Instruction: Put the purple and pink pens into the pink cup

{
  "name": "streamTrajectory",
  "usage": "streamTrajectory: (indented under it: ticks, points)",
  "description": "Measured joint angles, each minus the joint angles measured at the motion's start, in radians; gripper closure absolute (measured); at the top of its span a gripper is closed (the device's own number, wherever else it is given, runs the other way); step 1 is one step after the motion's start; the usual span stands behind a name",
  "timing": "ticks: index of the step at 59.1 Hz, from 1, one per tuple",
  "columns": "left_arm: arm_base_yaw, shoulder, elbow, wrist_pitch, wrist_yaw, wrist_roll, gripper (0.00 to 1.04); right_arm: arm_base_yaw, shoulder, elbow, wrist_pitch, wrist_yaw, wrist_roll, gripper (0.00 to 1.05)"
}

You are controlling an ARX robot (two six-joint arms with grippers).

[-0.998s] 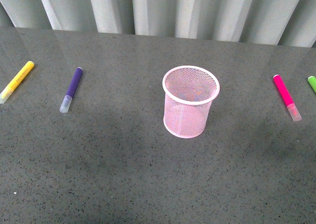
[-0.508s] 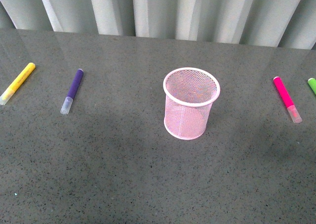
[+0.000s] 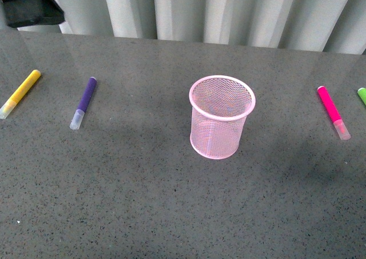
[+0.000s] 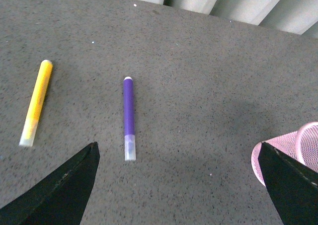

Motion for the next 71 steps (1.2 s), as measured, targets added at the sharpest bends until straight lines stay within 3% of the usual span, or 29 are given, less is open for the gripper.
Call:
streamTrajectory:
  ticks: [21,71]
  points:
    - [0.039,0.457,0.309,-0.099,-0.012,0.259,0.07,0.000,0.000,0.000,0.000,0.000,0.000,0.07]
    - [0.046,0.791,0.652,-0.225,-0.021,0.256,0.07,0.000,0.000,0.000,0.000,0.000,0.000,0.07]
